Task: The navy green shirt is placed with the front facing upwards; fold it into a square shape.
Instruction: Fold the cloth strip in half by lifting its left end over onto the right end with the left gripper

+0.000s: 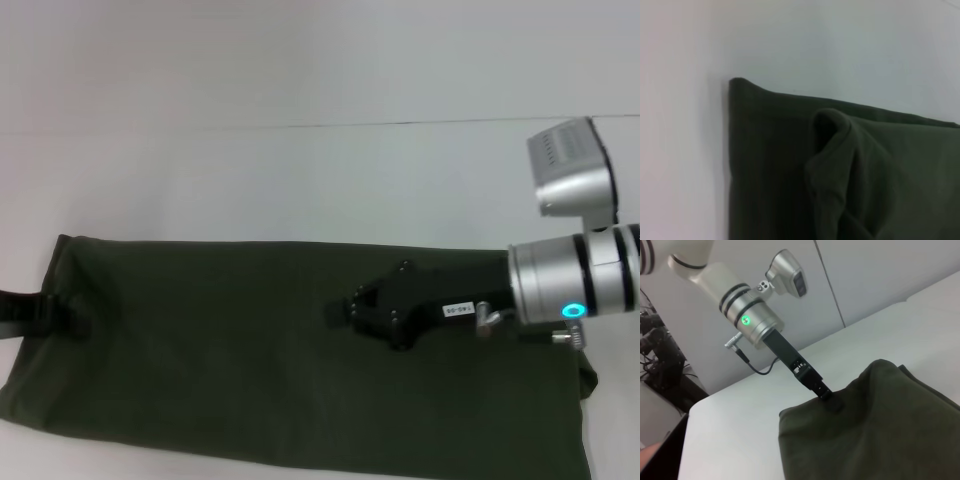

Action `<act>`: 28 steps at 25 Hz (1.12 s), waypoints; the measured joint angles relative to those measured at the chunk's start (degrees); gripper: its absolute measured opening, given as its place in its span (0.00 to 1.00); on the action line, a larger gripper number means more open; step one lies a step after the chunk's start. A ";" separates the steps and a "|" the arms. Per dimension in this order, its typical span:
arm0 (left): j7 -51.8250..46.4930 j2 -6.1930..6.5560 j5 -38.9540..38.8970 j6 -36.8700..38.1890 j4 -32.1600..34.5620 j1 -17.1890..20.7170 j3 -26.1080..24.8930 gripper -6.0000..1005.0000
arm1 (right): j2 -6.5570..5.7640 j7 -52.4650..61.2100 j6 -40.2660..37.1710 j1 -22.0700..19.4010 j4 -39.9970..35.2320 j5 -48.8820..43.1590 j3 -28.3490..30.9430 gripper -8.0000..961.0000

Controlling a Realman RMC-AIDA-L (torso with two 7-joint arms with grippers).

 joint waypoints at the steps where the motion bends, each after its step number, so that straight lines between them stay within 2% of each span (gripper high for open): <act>1: 0.00 -0.04 -0.41 0.32 0.14 -0.01 0.09 0.08 | 0.02 -0.86 0.86 0.27 0.88 0.20 0.00 0.06; 2: 0.04 -0.07 -1.03 0.72 0.31 0.00 0.14 0.08 | 0.05 -1.58 1.65 0.49 1.70 0.24 0.00 0.03; 8: 0.55 -0.17 -5.54 4.13 1.85 0.29 0.26 0.09 | 0.25 -5.44 7.52 2.16 7.25 0.30 -0.55 0.01; 18: 0.69 -0.18 -11.13 8.90 2.79 0.86 0.16 0.11 | 0.75 -11.42 17.78 5.58 16.11 0.31 -0.48 0.01; 24: 0.77 -0.38 -12.66 10.26 3.72 1.00 0.69 0.12 | 0.81 -13.38 19.30 6.33 17.68 2.78 -0.32 0.01; 28: -0.88 -0.68 -12.43 8.49 5.82 1.90 3.02 0.13 | 0.59 -13.46 18.98 5.84 17.36 3.48 -0.12 0.01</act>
